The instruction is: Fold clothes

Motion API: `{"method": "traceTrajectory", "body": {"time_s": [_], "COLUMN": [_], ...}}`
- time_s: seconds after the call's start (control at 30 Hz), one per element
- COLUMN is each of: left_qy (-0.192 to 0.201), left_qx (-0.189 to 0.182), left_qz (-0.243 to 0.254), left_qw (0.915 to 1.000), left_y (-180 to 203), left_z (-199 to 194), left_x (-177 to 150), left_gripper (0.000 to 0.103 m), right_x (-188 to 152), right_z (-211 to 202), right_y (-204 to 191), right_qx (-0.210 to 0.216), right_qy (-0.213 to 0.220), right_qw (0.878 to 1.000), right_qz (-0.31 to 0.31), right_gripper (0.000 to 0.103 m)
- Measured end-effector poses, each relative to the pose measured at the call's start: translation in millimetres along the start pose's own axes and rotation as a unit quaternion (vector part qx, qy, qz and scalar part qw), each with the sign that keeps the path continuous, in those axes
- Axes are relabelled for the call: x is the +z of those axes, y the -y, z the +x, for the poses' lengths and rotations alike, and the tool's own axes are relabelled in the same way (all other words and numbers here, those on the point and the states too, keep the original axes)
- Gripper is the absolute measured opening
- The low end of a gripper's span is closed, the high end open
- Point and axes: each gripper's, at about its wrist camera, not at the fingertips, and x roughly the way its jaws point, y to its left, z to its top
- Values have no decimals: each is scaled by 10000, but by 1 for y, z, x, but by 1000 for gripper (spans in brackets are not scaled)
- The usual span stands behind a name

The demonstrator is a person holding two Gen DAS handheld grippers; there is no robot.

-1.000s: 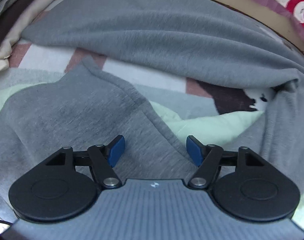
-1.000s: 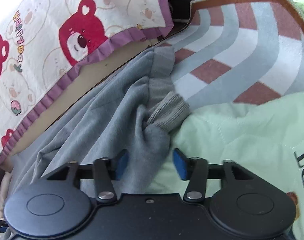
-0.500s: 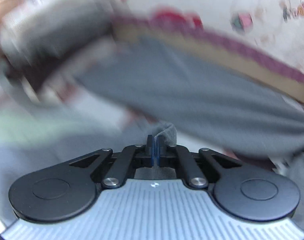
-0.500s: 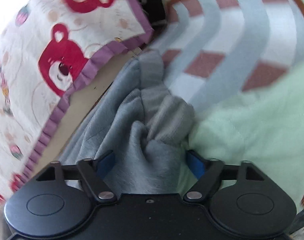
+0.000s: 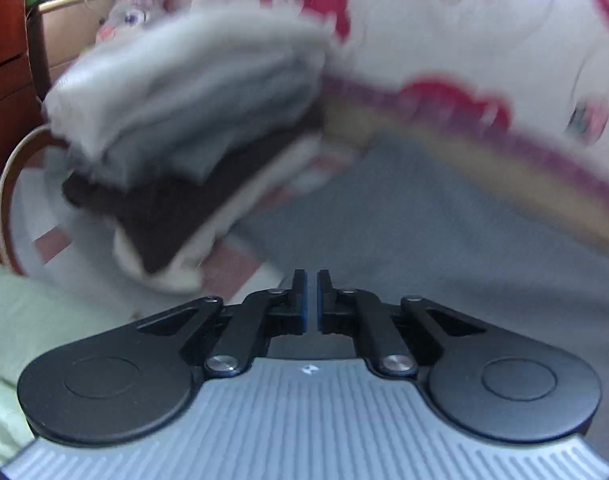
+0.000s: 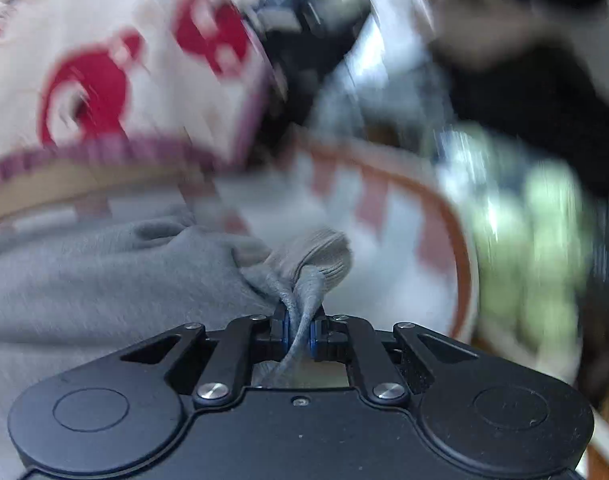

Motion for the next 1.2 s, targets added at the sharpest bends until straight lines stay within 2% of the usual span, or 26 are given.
{"method": "traceTrajectory", "body": {"time_s": [0.07,0.13,0.17,0.23,0.3,0.37,0.43,0.5,0.57,0.67,0.73,0.8,0.87,0.93,0.97,1.03,1.1,1.2], "left_qy": [36,3,-99,-243,-377,-517,-693,-864,-984,-907,-858,-1006,-1442,-1850,-1972,-2022,-2070,-2145], "left_qx": [-77,-113,-128,-134,-116,-92,-139,-199,-5,-111,-113,-72,-257,-667,-787,-785,-726,-787], "left_qz": [97,117,91,0,-157,-333,-445,-301,-200,-688,-1121,-1458,-1991,-2482,-2576,-2364,-2073,-1934], "left_qw": [9999,9999,9998,9996,9991,9981,9965,9956,9949,9934,9899,9842,9690,9485,9426,9471,9534,9542], "left_y": [-8,-19,-25,-40,-55,-70,-83,-91,-96,-113,-129,-144,-163,-180,-185,-187,-186,-186], "left_z": [-5,-14,-17,-23,-29,-34,-34,-36,-38,-45,-47,-43,-35,-34,-36,-49,-61,-73], "left_x": [-9,-16,-17,-19,-19,-20,-22,-30,-41,-40,-34,-32,-36,-44,-47,-49,-49,-48], "left_gripper": [5,10,17,30,46,49,49,49,49,51,58,60,60,60,60,61,66,68], "right_x": [-12,-14,-14,-12,-10,-4,4,13,13,3,-1,2,7,12,12,7,-3,-17], "right_z": [4,4,2,-3,-10,-25,-31,-26,-24,-28,-33,-39,-47,-60,-66,-77,-85,-87], "right_y": [17,22,22,23,24,25,30,36,38,24,0,-32,-68,-105,-122,-153,-178,-198], "right_qx": [61,47,20,-34,-90,-135,-69,154,452,1068,1825,2612,3344,3809,3992,4258,4372,4377], "right_qy": [-304,-389,-400,-421,-381,-116,-53,-232,-442,-701,-842,-936,-1002,-1056,-1074,-1097,-1116,-1217], "right_qw": [9991,9990,9990,9988,9989,9989,9974,9944,9896,9824,9740,9587,9369,9180,9088,8926,8826,8794], "right_qz": [276,205,216,236,276,428,719,1023,1296,1360,1045,633,172,-328,-567,-998,-1322,-1422], "right_gripper": [10,27,38,41,44,46,47,47,47,50,51,50,50,51,53,56,56,56]}}
